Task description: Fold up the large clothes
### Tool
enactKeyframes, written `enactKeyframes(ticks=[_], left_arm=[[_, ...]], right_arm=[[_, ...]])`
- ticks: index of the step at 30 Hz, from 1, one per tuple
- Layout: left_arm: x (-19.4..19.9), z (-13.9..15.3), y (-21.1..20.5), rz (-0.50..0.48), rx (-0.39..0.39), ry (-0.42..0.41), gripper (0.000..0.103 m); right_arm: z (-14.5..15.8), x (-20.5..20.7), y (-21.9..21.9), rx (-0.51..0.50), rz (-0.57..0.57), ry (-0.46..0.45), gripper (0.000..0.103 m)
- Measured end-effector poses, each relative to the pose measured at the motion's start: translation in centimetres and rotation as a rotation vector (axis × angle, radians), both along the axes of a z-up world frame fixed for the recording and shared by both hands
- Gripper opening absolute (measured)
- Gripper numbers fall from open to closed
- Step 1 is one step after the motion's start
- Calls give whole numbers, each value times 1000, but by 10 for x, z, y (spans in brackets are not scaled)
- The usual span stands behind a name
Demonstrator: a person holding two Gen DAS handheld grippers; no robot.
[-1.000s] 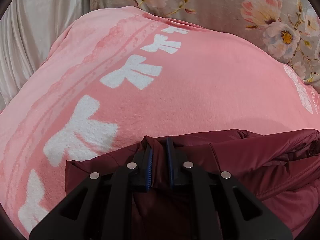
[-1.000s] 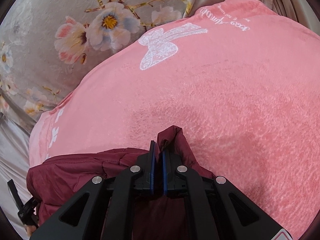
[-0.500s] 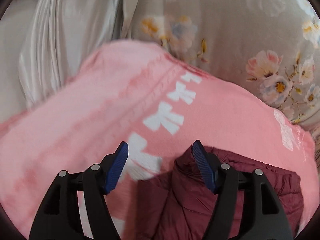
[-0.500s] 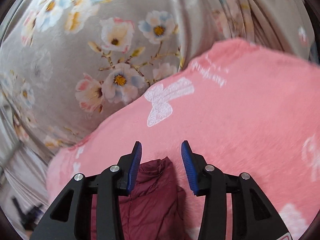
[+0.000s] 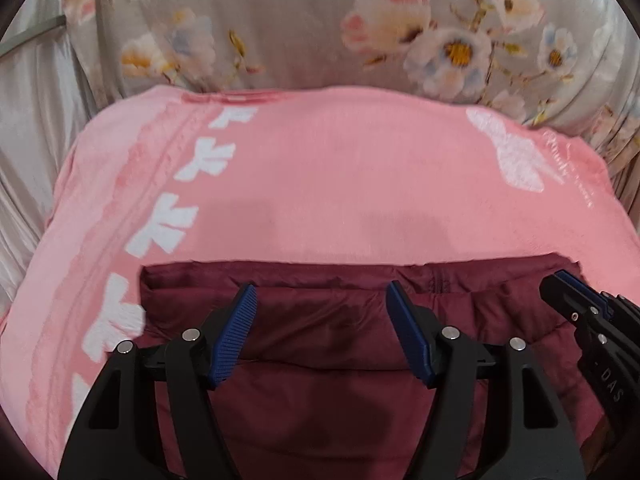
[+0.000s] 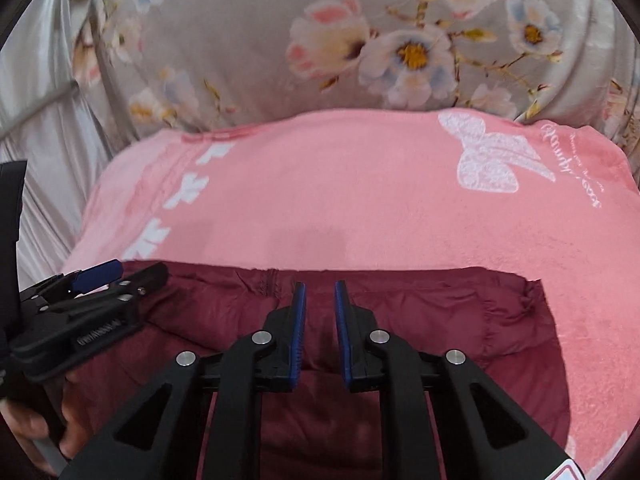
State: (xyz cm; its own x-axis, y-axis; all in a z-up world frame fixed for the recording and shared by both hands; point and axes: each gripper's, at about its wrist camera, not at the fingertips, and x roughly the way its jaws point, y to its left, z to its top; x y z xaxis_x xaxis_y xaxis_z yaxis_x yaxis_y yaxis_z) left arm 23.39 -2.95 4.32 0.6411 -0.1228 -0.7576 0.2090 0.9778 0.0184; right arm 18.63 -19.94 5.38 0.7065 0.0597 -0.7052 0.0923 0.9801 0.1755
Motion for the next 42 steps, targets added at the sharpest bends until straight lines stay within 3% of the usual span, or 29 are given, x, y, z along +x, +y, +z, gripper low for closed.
enactKeyframes(ticks=[5,9,17,37,42], left_arm=[[17,-47,-6,26,18,79,65],[18,-62,-2,42,2,84,68],[17,-70,-8,49,26,51,76],[22,-77,-16,70,101,39,85],[24,-77,-16,78,104,44,87]], right_arm=[[-37,18,-4,25,-10,82,13],[-62,22,-12,59,-25,120,11],[-75,25,-8,34,-26,126,10],[-79,29,-9,23,-31,118,11],[-79,30,-16,75,-34,100,11]])
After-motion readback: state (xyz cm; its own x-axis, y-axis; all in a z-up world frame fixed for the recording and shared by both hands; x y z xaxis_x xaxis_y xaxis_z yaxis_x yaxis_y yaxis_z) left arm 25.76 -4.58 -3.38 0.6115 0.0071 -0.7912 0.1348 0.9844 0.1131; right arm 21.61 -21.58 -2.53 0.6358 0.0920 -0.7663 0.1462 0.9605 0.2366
